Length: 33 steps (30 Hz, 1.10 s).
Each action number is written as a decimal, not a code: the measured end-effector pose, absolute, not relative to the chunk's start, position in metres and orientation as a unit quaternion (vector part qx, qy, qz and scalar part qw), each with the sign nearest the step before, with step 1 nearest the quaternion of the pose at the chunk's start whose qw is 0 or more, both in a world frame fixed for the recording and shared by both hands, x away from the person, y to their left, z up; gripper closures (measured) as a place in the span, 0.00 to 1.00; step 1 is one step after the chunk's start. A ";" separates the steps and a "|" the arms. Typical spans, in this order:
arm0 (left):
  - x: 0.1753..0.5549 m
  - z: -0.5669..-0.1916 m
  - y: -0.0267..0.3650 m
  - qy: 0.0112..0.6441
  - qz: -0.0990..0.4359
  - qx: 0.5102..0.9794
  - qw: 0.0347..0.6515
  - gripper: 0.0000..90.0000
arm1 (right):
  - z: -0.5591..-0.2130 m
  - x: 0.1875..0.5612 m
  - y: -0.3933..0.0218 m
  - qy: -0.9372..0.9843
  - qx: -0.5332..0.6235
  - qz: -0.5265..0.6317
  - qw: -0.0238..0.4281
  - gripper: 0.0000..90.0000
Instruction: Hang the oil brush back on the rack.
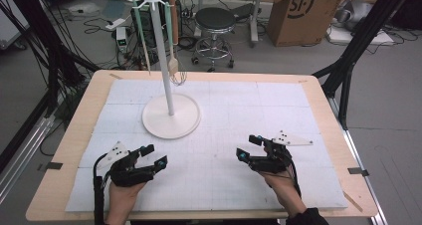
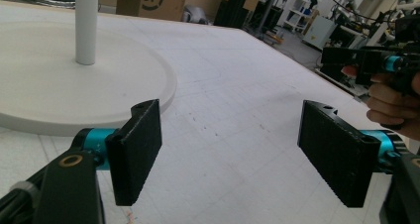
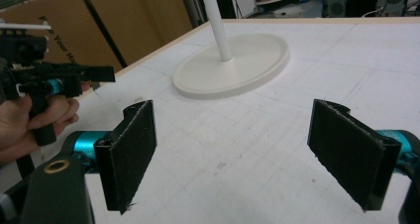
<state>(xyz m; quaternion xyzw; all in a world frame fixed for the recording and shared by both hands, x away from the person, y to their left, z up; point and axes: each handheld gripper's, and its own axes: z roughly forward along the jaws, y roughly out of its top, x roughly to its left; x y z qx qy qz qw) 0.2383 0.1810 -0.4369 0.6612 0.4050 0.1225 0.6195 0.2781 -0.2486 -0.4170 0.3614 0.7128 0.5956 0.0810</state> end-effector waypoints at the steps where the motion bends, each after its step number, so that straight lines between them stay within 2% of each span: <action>1: 0.238 -0.437 0.180 0.405 0.122 0.662 0.619 0.28 | -0.419 0.278 -0.250 0.712 0.362 0.596 0.083 0.20; 21: 0.243 -0.443 0.169 0.396 0.117 0.675 0.612 0.28 | -0.434 0.264 -0.270 0.720 0.379 0.576 0.081 0.20; 33: 0.244 -0.446 0.168 0.394 0.112 0.679 0.610 0.28 | -0.435 0.248 -0.277 0.720 0.375 0.575 0.101 0.20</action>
